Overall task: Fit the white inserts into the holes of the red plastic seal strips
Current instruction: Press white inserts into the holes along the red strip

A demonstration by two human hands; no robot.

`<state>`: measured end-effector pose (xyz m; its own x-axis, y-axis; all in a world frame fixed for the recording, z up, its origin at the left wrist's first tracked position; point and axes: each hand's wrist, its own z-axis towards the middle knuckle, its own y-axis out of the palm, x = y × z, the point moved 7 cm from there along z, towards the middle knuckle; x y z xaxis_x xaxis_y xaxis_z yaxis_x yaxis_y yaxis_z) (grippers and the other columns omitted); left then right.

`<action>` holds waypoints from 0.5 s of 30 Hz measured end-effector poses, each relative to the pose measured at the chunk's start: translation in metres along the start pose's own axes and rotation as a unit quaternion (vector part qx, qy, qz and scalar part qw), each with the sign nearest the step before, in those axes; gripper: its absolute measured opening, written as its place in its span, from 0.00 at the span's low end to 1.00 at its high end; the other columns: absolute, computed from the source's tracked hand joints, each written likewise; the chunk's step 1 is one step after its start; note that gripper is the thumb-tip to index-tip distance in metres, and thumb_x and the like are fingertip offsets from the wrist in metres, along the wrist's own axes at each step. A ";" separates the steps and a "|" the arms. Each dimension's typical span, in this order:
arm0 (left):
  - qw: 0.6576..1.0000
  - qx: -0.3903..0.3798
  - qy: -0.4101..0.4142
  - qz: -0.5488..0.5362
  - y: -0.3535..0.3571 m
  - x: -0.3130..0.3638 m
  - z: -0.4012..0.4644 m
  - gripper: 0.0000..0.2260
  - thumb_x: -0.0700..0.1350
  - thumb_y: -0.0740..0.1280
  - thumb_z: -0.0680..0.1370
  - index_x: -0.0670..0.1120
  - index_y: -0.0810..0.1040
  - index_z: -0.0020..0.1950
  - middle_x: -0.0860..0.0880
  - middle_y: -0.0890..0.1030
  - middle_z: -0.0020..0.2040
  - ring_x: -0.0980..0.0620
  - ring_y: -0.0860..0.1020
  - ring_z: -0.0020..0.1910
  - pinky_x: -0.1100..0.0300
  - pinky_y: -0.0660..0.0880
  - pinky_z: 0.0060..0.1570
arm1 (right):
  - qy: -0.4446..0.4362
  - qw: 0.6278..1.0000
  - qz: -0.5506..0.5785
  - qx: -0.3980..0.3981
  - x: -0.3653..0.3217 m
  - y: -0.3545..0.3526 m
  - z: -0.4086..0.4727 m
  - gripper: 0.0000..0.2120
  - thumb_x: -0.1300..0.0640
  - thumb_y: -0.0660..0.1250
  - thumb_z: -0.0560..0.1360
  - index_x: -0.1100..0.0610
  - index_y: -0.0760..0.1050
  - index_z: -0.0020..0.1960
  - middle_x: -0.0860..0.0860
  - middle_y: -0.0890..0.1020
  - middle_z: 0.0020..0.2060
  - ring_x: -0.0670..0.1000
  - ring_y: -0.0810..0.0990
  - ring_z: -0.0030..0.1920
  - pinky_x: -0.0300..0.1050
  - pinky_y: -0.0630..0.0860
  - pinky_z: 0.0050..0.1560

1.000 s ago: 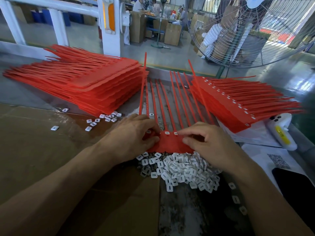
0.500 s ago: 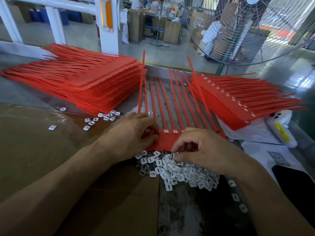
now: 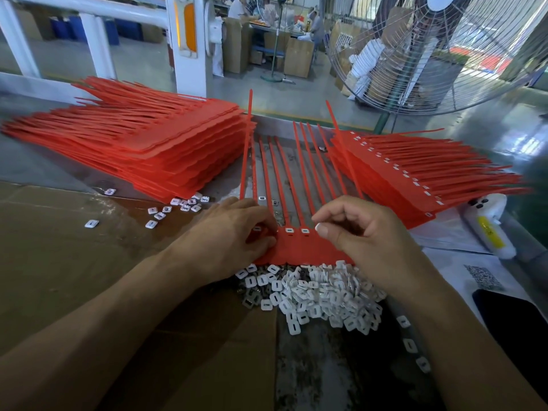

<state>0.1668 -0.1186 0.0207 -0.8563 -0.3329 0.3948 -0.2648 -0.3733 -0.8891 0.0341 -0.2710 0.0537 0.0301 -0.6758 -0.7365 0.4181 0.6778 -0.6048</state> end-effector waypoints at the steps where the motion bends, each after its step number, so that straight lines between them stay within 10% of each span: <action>1: 1.000 -0.001 0.000 0.000 0.000 0.000 0.000 0.15 0.62 0.61 0.76 0.62 0.76 0.61 0.63 0.75 0.58 0.57 0.71 0.60 0.49 0.72 0.63 | 0.004 1.000 0.013 0.028 0.001 -0.005 0.000 0.10 0.58 0.73 0.78 0.42 0.83 0.51 0.43 0.85 0.42 0.44 0.83 0.42 0.37 0.78 0.43; 7: 1.000 0.001 0.002 -0.003 0.000 0.001 0.000 0.13 0.61 0.63 0.77 0.62 0.76 0.60 0.63 0.75 0.57 0.58 0.70 0.60 0.50 0.71 0.64 | 0.069 0.992 0.046 0.096 0.018 -0.019 -0.001 0.08 0.58 0.74 0.78 0.44 0.85 0.49 0.45 0.87 0.41 0.46 0.85 0.41 0.45 0.82 0.48; 15: 1.000 0.007 0.001 -0.001 -0.002 0.002 0.000 0.14 0.60 0.63 0.77 0.60 0.77 0.60 0.61 0.76 0.57 0.57 0.71 0.60 0.49 0.71 0.65 | 0.093 0.988 0.025 0.120 0.018 -0.017 -0.002 0.11 0.58 0.75 0.75 0.42 0.81 0.45 0.42 0.84 0.41 0.38 0.81 0.39 0.26 0.73 0.39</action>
<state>0.1660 -0.1187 0.0228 -0.8568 -0.3308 0.3955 -0.2601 -0.3850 -0.8855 0.0256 -0.2942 0.0498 -0.1018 -0.5630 -0.8202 0.6236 0.6062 -0.4935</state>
